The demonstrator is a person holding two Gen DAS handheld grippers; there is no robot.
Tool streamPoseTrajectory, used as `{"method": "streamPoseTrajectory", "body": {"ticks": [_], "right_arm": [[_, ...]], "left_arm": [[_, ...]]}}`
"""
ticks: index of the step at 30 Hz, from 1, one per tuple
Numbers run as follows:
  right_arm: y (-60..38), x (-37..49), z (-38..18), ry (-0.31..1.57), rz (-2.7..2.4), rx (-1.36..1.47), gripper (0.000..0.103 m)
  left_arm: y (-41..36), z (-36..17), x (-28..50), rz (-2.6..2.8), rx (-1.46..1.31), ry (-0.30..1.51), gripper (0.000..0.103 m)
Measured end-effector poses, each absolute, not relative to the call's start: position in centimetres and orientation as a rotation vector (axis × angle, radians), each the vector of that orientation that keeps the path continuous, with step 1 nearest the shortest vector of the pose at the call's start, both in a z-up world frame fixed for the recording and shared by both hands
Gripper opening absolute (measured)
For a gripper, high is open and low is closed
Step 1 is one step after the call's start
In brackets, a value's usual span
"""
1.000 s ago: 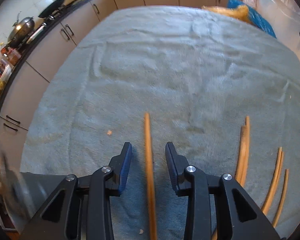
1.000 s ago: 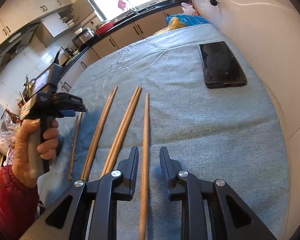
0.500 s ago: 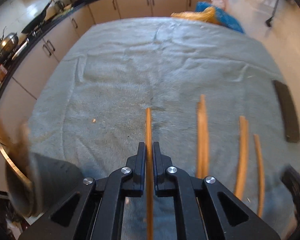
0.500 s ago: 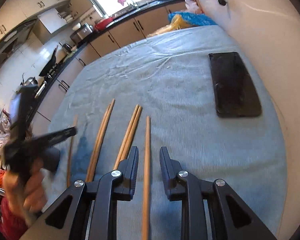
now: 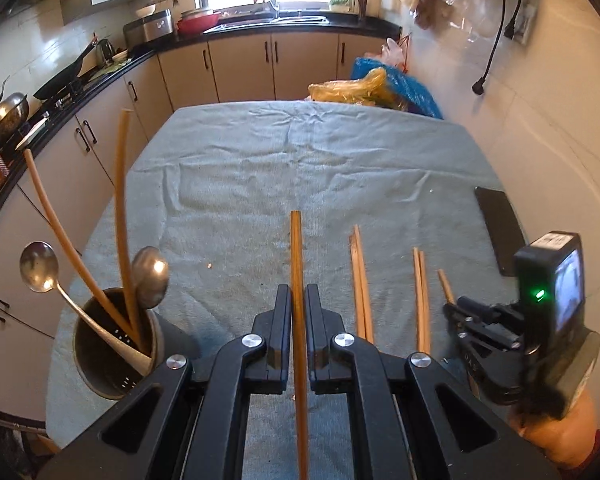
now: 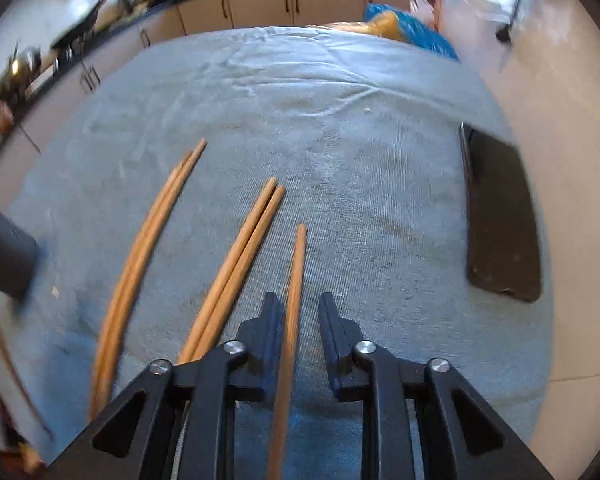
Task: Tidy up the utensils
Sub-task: 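Carry the left tool's chopstick over the black holder and lower it in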
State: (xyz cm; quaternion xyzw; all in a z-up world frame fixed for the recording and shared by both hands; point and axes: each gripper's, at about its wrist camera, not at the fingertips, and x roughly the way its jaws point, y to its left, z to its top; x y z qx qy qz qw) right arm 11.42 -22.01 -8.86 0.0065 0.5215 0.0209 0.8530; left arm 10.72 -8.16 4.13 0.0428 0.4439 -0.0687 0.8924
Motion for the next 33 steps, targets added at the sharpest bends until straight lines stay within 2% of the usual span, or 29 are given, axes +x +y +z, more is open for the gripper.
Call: {"method": "streamPoseTrajectory", "body": {"ticks": [2, 8, 13, 20, 33], "right_arm": [[-21.7, 11.3, -8.8, 1.093, 0.044, -0.009, 0.007], [-23.6, 8.9, -5.1, 0.963, 0.094, 0.191, 0.007], [-23.7, 4.7, -0.5, 0.733, 0.145, 0.272, 0.007], [-21.4, 0.9, 2.7, 0.43, 0.168, 0.306, 0.007], [-17.1, 0.0, 5.1, 0.29, 0.218, 0.331, 0.007]], "left_arm": [[-7.9, 4.4, 10.3, -0.159, 0.083, 0.913, 0.006], [-6.6, 5.5, 9.0, -0.203, 0.065, 0.881, 0.006], [-5.6, 6.6, 8.2, -0.229, 0.049, 0.839, 0.006], [-4.3, 7.9, 6.6, -0.269, 0.037, 0.776, 0.006], [-1.8, 9.8, 4.8, -0.278, 0.02, 0.729, 0.006]]}}
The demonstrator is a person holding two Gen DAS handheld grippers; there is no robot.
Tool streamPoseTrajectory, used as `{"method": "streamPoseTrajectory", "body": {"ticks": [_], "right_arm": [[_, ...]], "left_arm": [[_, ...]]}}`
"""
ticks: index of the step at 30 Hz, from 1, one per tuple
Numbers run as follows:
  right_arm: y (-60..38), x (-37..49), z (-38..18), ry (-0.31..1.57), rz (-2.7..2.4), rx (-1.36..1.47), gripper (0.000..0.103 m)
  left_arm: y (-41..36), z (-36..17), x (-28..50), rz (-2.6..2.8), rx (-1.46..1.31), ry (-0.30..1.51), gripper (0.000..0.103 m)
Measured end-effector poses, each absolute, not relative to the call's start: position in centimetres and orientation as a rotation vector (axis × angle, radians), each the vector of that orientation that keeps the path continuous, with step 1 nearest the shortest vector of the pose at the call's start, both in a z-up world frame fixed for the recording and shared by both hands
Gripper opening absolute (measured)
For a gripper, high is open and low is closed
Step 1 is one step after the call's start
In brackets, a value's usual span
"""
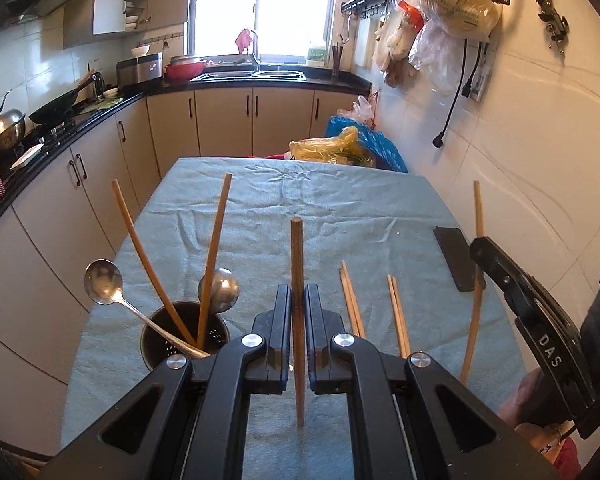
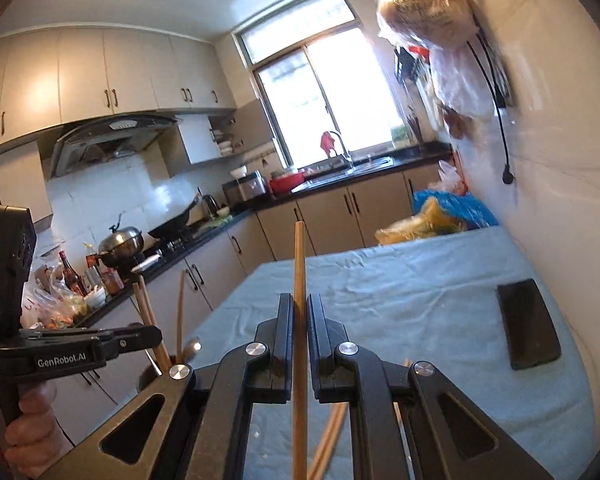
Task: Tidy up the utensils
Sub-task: 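Carry the left tool's chopstick over the black holder and lower it in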
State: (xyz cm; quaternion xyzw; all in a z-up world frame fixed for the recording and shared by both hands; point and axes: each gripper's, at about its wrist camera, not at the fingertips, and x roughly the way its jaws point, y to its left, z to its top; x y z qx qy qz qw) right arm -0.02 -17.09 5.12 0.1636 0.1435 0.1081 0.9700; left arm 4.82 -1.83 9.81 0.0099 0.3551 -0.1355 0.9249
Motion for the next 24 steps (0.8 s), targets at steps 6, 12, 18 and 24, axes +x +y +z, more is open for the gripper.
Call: {"method": "streamPoseTrajectory", "body": {"ticks": [6, 12, 18, 24], "right_arm": [[-16.6, 0.6, 5.2, 0.288, 0.243, 0.35, 0.007], [-15.5, 1.2, 7.0, 0.272, 0.282, 0.344, 0.007], [-13.5, 2.9, 8.5, 0.249, 0.324, 0.356, 0.007], [-11.2, 5.9, 9.5, 0.238, 0.365, 0.429, 0.007]], "left_arm": [[-1.5, 10.2, 4.4, -0.282, 0.02, 0.722, 0.006], [0.0, 12.2, 3.9, -0.294, 0.001, 0.697, 0.006], [2.3, 16.8, 3.4, -0.282, -0.02, 0.638, 0.006], [5.5, 20.9, 3.1, -0.247, -0.03, 0.588, 0.006]]}}
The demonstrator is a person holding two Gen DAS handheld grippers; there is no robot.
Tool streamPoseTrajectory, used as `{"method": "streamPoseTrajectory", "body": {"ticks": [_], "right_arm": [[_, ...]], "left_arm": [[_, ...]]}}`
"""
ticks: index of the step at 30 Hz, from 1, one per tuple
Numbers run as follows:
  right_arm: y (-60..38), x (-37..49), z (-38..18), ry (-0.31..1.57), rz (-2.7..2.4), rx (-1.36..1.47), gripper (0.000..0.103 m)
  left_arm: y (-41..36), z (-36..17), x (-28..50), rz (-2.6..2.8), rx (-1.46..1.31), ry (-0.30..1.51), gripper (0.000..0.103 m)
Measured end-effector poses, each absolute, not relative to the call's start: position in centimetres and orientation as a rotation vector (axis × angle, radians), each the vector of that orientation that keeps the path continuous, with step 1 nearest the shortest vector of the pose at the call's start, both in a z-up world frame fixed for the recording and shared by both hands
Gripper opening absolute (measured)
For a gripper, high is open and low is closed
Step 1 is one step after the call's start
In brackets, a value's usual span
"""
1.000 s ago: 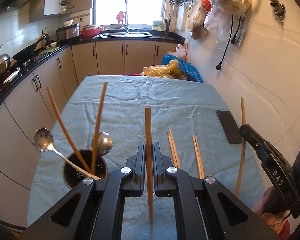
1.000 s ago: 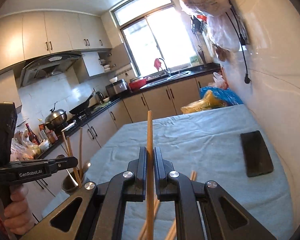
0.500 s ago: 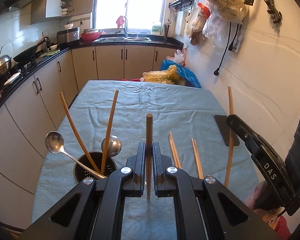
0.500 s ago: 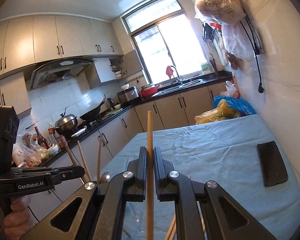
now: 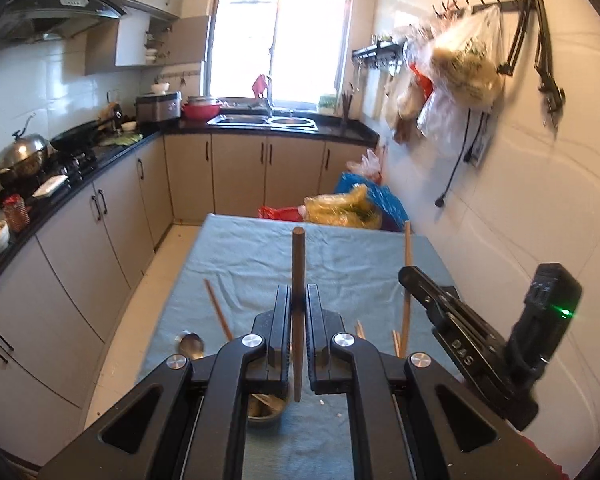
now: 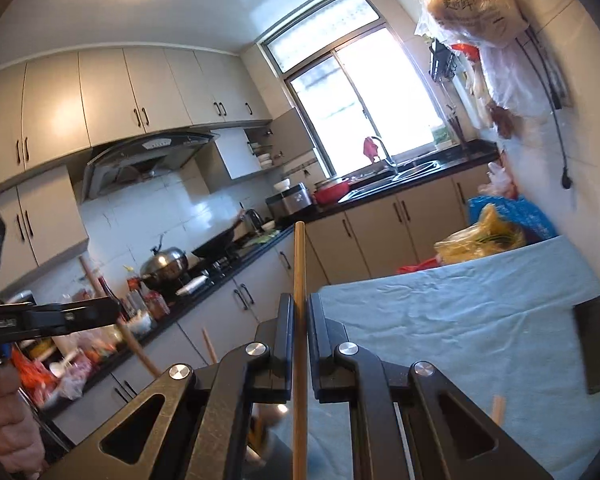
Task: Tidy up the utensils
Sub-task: 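Carry the left tool's chopstick over the black holder and lower it in, then lower the right tool's chopstick into the holder and open the right tool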
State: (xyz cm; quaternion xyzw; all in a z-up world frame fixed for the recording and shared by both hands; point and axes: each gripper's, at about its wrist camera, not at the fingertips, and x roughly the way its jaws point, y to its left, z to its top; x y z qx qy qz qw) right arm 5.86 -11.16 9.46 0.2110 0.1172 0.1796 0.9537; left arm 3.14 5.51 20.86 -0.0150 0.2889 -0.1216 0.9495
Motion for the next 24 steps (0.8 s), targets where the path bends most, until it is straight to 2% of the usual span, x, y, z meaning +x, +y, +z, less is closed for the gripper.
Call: {"method": "streamPoseTrajectory", "body": {"ticks": [5, 11, 24], "right_arm": [[-8.4, 8.1, 10.8, 0.205, 0.402, 0.464, 0.007], [-4.1, 10.7, 11.0, 0.181, 0.442, 0.477, 0.007], [1.1, 13.5, 7.8, 0.148, 0.358, 0.324, 0.007]], "left_arm": [[7.7, 22.1, 2.9, -0.21, -0.025, 0.559, 0.006], [9.2, 21.0, 3.7, -0.19, -0.023, 0.572, 0.006], [11.0, 17.4, 6.3, -0.199, -0.069, 0.64, 0.006]]}}
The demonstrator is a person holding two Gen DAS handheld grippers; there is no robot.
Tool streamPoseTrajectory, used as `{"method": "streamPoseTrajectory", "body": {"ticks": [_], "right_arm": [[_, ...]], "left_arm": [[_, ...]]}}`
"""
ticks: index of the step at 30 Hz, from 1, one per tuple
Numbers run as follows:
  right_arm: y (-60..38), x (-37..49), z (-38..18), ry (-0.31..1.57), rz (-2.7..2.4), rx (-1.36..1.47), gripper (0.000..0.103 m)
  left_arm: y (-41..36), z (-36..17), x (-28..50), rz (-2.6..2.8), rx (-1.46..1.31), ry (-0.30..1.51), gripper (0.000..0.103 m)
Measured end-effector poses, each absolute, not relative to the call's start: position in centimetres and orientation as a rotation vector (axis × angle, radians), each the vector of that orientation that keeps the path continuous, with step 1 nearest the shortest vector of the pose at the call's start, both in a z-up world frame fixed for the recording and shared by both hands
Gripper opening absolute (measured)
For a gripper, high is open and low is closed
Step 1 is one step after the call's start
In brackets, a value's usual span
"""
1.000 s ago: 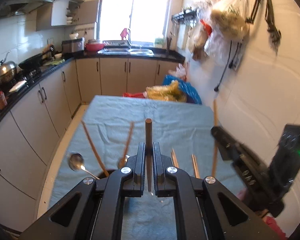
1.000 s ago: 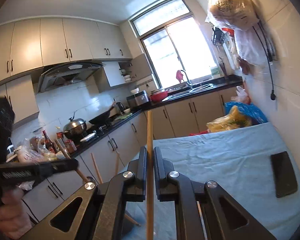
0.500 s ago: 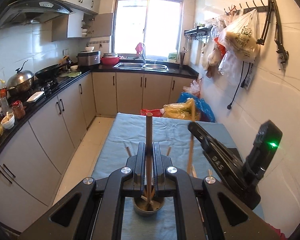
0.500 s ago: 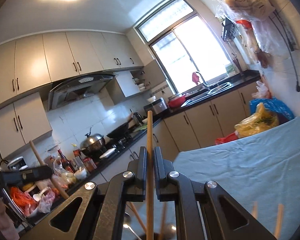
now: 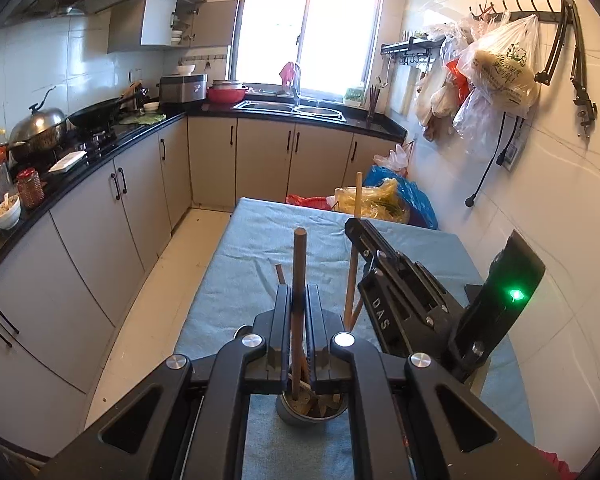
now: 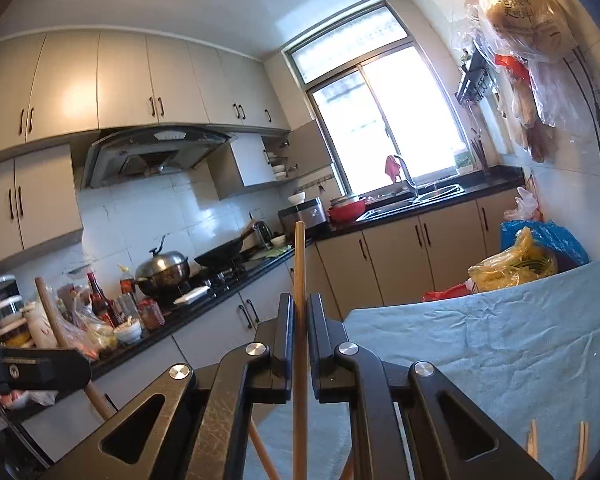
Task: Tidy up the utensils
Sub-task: 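Lower the right tool's chopstick into the holder and open the right tool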
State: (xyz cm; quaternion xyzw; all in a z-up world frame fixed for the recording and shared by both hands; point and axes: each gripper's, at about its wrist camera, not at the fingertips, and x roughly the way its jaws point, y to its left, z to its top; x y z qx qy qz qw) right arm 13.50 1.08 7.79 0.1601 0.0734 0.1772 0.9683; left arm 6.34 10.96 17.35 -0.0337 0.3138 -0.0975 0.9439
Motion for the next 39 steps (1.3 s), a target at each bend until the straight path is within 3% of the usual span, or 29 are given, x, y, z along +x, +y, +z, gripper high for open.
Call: {"method": "streamPoseTrajectory", "body": {"ticks": [19, 32, 39], "right_arm": [[0.1, 9.2, 6.1, 0.176, 0.399, 0.196, 0.008], [0.0, 10.7, 3.7, 0.358, 0.424, 0.236, 0.01], [-0.4, 10.3, 3.7, 0.367, 0.425, 0.263, 0.035]], "left_arm": [[11.2, 14.7, 7.7, -0.203, -0.088, 0.691, 0.006], [11.2, 12.7, 8.6, -0.172, -0.097, 0.731, 0.006], [11.8, 12.2, 8.9, -0.156, -0.104, 0.727, 0.006]]}}
